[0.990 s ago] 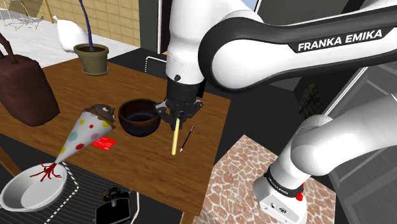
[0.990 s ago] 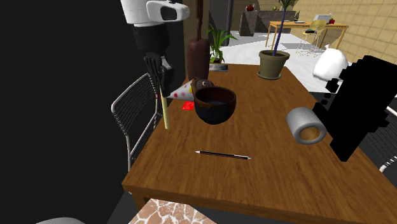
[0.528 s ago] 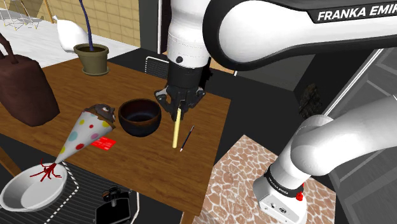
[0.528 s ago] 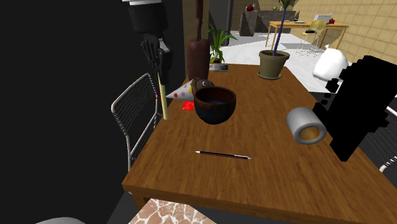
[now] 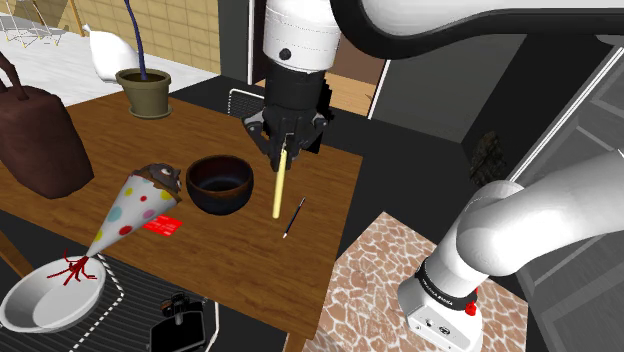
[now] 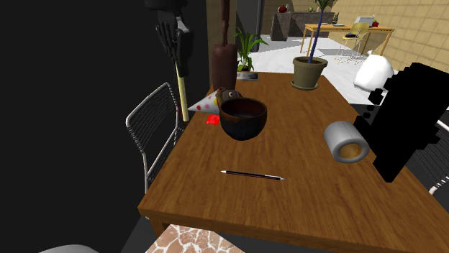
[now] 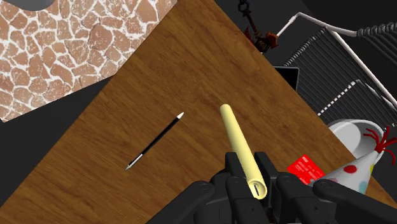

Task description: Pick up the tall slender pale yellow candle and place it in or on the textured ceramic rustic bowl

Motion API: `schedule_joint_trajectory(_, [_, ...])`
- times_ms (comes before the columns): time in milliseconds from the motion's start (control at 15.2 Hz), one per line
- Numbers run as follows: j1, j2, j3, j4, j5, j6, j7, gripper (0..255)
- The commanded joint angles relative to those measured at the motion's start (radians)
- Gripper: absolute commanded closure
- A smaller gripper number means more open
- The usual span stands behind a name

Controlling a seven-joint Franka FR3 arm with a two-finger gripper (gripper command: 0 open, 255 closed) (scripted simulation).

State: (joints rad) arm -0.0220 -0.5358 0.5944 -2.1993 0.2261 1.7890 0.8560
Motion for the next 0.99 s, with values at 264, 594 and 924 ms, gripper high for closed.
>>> schedule_joint_trajectory(264, [-0.049,0.101,-0.004,0.128,-0.054,-0.035,-0.013,255])
schedule_joint_trajectory(594, [-0.111,0.283,0.014,0.305,-0.148,-0.051,-0.015,255])
schedule_joint_trajectory(924, [-0.141,0.487,0.036,0.524,-0.265,-0.1,0.002,255])
